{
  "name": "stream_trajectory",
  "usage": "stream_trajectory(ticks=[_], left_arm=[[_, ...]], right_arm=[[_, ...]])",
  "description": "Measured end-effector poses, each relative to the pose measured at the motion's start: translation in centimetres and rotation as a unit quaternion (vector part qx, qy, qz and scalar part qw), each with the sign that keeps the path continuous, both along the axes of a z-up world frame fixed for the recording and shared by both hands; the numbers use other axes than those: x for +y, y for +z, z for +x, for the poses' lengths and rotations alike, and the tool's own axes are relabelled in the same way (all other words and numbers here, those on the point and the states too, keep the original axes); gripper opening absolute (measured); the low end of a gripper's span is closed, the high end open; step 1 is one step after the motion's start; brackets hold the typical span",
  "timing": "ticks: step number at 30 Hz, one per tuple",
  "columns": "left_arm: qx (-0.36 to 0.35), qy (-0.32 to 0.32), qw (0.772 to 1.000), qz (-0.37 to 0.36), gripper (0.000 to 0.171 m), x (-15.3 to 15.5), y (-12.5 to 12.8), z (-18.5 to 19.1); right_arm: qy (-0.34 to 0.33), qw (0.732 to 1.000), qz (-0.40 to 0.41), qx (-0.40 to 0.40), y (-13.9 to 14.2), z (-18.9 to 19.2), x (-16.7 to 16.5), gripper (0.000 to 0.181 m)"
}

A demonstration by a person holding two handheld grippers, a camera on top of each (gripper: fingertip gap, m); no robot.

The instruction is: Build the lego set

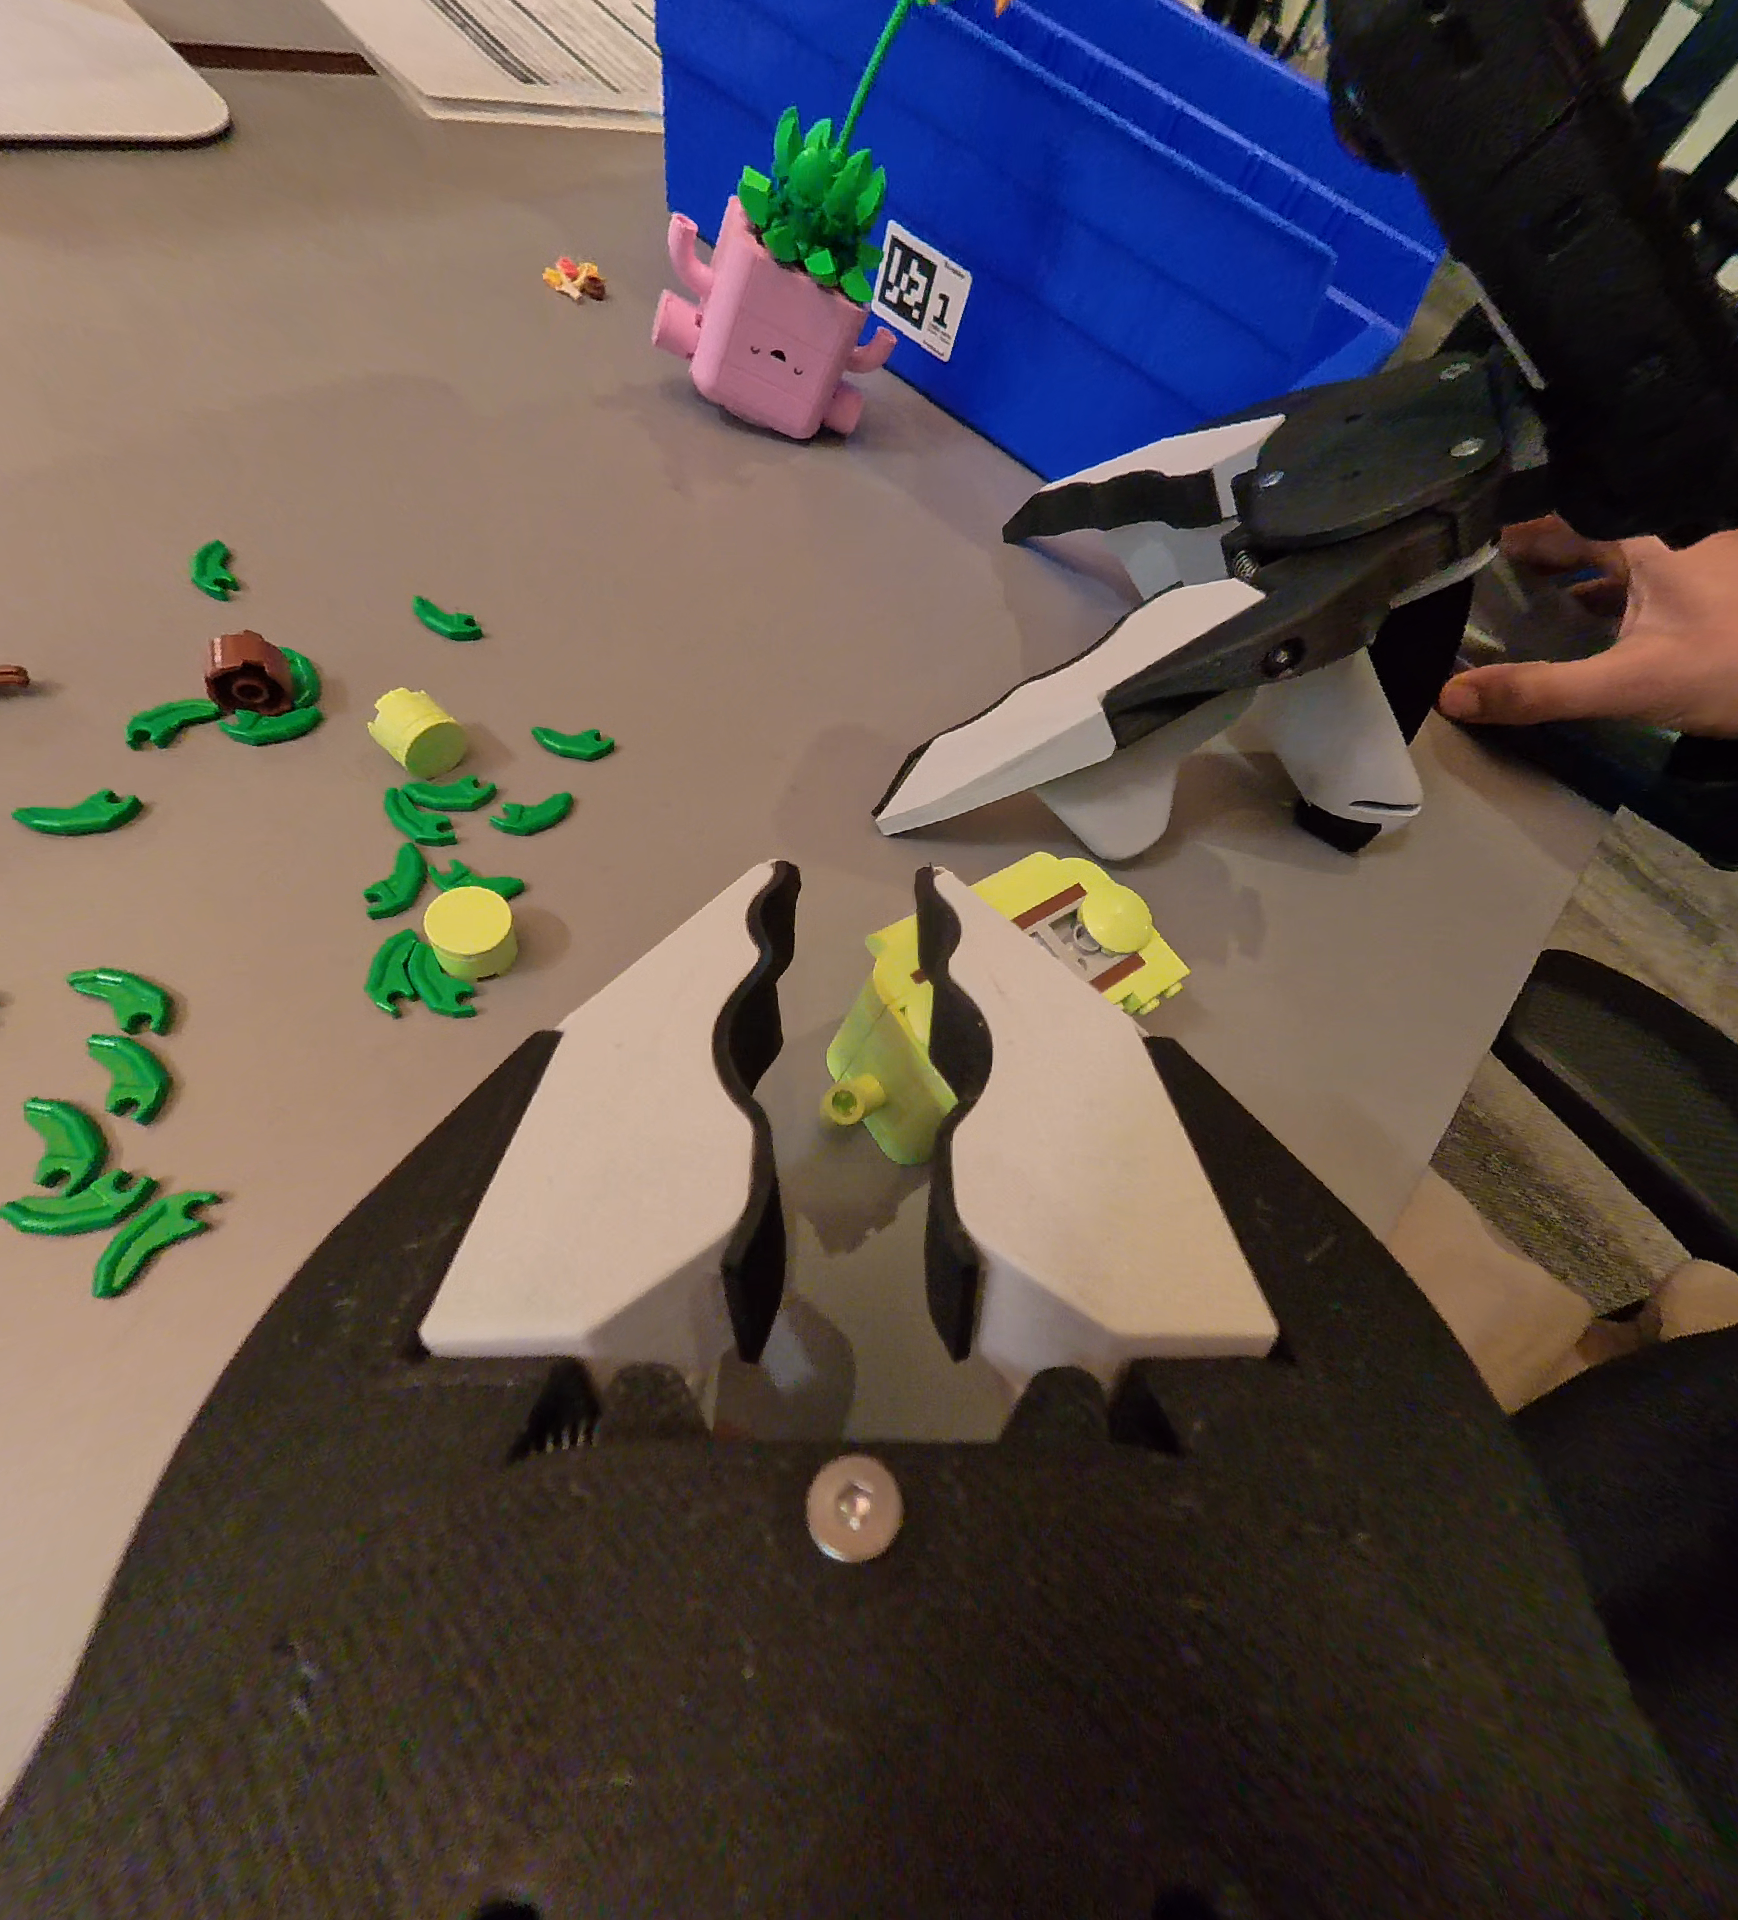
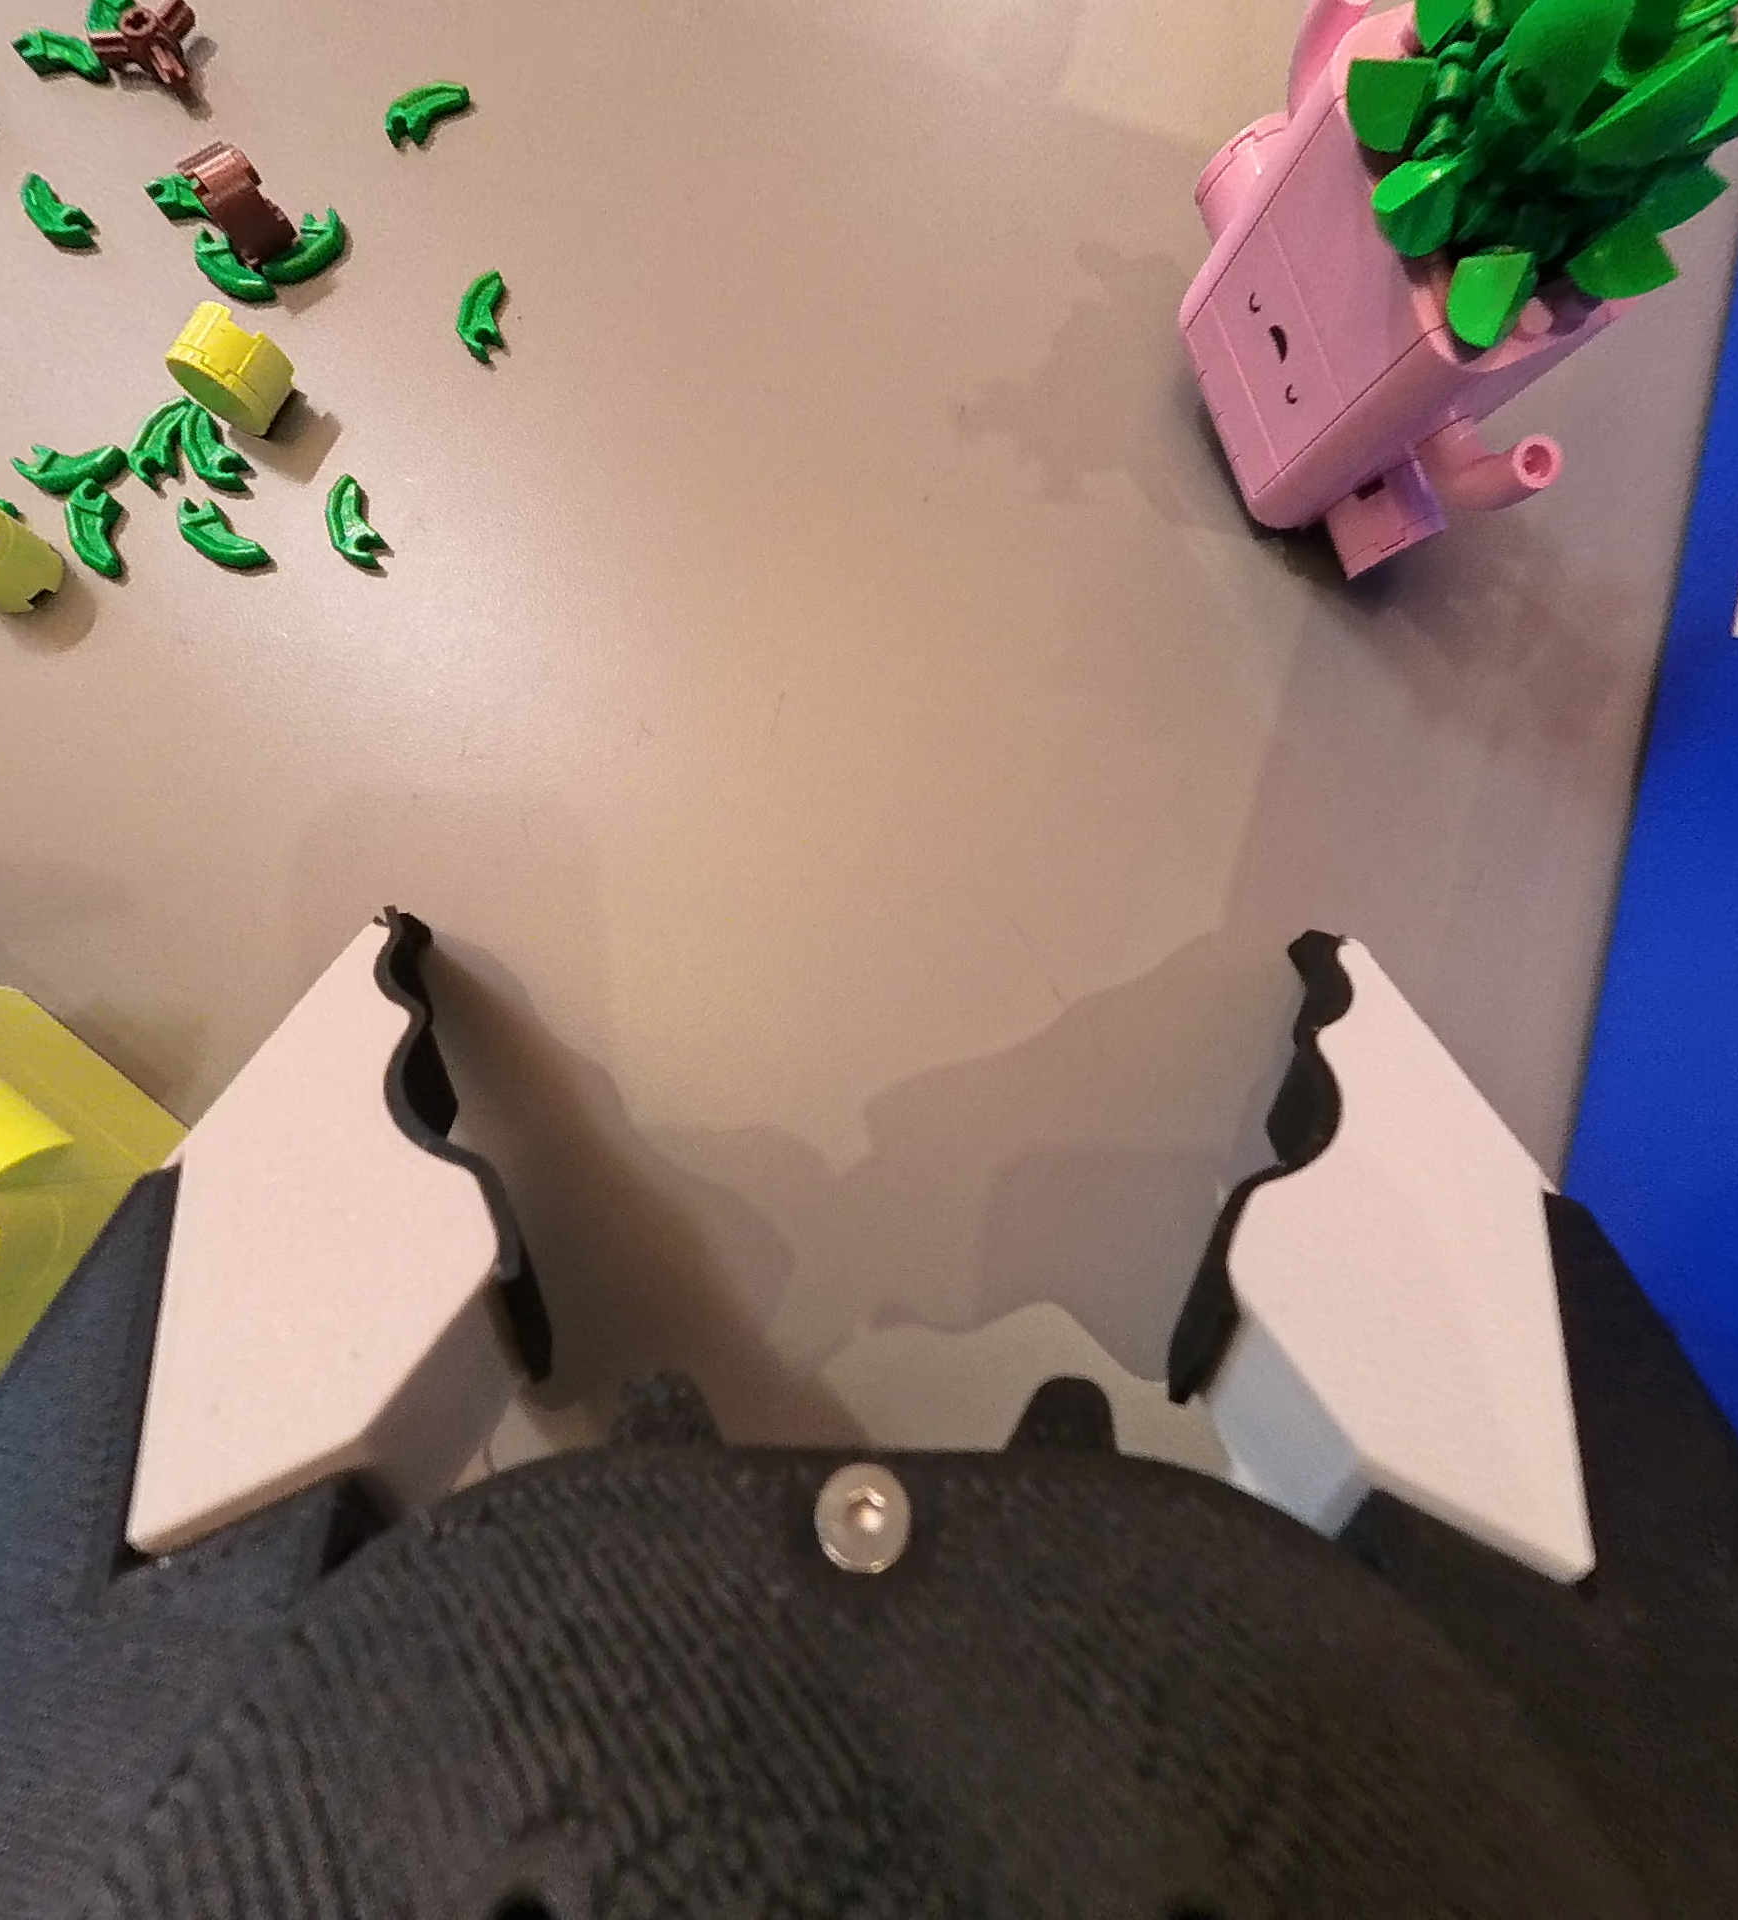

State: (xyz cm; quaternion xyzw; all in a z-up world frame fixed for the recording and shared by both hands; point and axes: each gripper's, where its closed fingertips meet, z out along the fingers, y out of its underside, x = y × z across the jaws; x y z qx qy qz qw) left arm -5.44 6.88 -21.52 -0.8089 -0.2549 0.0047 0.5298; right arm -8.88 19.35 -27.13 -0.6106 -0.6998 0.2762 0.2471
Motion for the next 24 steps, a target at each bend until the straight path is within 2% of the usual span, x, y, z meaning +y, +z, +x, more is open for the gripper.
stream_trajectory(ticks=[24], left_arm=[[0.0, -0.007, 1.0, -0.002, 0.022, 0.39, -0.04, 0.07]], right_arm=[[0.0, 1.0, 0.0, 0.0, -0.02, -0.01, 0.01, 0.159]])
